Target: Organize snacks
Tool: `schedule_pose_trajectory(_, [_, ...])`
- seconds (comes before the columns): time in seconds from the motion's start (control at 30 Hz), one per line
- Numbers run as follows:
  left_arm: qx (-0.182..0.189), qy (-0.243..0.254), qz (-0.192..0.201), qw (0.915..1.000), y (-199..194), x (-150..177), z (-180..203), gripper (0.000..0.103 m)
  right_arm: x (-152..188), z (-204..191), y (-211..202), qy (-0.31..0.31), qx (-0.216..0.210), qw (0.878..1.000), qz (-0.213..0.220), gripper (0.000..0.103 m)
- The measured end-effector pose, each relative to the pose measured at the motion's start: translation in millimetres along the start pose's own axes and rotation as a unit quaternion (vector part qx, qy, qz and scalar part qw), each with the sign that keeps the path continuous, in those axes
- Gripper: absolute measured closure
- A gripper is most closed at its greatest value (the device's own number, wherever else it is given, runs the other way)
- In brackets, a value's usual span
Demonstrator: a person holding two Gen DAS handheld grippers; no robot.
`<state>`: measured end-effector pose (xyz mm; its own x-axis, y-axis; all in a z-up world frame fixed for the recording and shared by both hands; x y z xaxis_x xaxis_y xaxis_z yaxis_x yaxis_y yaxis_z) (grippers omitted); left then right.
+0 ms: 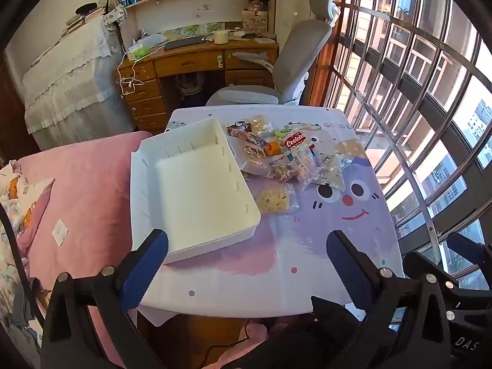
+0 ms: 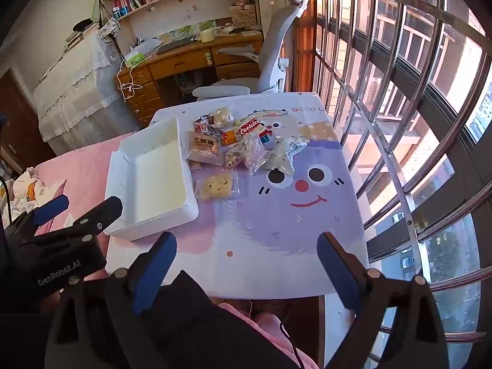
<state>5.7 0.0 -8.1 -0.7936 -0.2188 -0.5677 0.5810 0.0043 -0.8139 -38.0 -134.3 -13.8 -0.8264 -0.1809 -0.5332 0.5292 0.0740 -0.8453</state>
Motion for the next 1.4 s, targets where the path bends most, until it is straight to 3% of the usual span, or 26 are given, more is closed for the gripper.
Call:
schedule_pose_trajectory(0.33, [0.003, -0.001, -0.009, 1.0000, 3.5, -1.2, 4.7, 0.000, -3.1, 1.6, 3.6, 0.003, -0.005, 1.000, -0.002, 0.009])
schedule_pose_trajectory(0.53, [0.004, 0.000, -0.012, 0.9999, 9.0, 0.1, 7.9, 0.000, -7.6, 1.4, 8.5, 0.004, 0.000, 1.000, -0.010, 0.000])
schedule_pose_trajectory(1.4, [0.007, 0.008, -0.021, 0.9997, 21.7, -12.4, 0.4, 0.000, -12.1, -2.6, 23.5, 0.008, 0.005, 0.999, -0.034, 0.000])
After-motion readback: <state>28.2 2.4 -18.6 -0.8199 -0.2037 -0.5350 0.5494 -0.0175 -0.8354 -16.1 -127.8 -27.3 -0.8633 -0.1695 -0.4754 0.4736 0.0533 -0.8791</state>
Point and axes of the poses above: each gripper's, at about its wrist camera, not at the fingertips, and y roughly the way its jaws point, z to its right, x to its underside, the point moved 1 cm from there along y, roughly the way its jaws point, and after that the axes turned 12 degrees about -y, right-handed, at the moved point
